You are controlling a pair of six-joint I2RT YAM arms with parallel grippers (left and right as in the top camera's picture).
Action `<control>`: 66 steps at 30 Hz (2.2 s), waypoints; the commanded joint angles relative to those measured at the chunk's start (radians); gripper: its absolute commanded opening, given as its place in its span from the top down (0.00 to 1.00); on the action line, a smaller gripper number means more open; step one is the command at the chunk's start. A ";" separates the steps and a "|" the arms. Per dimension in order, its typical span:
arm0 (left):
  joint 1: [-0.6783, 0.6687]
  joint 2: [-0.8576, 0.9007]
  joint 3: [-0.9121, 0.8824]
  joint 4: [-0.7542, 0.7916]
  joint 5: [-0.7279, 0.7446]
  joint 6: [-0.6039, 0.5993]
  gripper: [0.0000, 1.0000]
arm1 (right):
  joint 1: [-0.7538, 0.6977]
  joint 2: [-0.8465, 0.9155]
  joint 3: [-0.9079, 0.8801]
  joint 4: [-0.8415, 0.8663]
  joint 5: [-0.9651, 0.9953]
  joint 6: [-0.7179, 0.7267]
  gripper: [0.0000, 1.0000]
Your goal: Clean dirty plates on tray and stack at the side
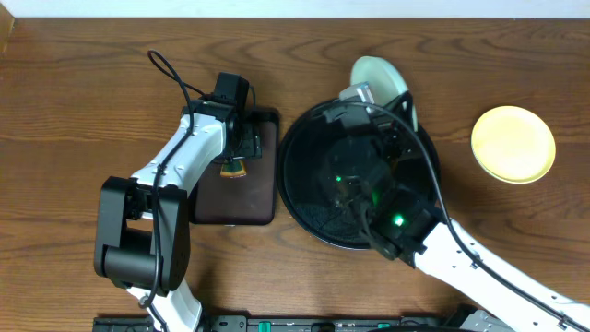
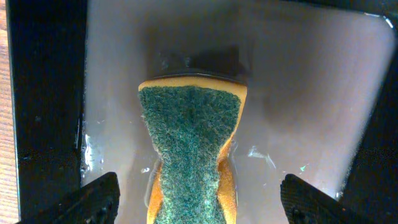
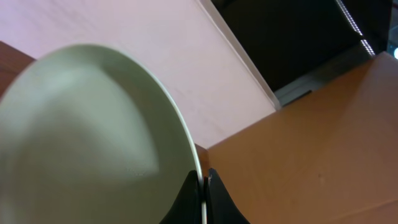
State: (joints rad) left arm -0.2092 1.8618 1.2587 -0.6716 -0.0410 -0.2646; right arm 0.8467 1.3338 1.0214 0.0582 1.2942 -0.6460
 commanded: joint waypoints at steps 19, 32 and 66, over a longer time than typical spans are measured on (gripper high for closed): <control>0.005 0.010 0.001 0.000 -0.016 0.002 0.09 | -0.029 0.036 0.012 -0.374 -0.466 0.597 0.99; 0.005 0.010 0.001 0.000 -0.016 0.002 0.08 | -0.700 0.018 0.013 -0.462 -1.302 0.925 0.99; 0.005 0.010 0.001 0.000 -0.016 0.002 0.08 | -1.458 0.310 0.113 -0.486 -1.719 0.625 0.48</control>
State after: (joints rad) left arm -0.2092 1.8618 1.2583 -0.6716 -0.0414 -0.2646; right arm -0.6388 1.6863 1.0515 -0.3672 -0.2123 0.1390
